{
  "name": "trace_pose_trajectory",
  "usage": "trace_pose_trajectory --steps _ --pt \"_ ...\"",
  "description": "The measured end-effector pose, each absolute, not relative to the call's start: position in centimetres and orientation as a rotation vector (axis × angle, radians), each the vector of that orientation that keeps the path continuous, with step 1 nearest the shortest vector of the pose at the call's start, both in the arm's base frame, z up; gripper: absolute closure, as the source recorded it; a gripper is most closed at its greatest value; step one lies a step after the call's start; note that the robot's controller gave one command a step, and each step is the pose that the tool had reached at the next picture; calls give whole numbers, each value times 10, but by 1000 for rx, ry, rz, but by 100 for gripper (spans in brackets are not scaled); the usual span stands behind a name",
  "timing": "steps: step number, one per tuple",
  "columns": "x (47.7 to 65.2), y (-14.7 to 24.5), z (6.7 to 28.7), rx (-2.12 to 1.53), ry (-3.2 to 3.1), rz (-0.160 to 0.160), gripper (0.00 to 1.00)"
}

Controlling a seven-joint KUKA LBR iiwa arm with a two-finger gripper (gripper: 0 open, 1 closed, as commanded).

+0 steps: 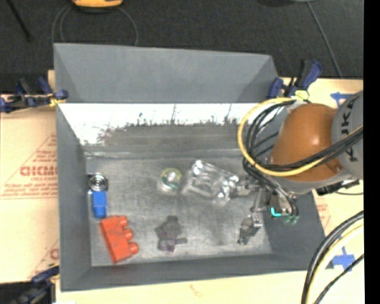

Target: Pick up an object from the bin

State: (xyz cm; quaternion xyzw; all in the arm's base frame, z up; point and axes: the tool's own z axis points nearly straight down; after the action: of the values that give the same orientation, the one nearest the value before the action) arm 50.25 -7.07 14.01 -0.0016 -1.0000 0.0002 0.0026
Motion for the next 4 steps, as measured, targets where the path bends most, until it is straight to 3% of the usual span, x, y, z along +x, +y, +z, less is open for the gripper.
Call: trace_pose_trajectory --steps 1,3,4 --pt "547 -60 106 11 -3146 2 0" --pt "560 -57 116 881 -3027 5 0" --pt "567 -56 76 1089 -2971 11 0"
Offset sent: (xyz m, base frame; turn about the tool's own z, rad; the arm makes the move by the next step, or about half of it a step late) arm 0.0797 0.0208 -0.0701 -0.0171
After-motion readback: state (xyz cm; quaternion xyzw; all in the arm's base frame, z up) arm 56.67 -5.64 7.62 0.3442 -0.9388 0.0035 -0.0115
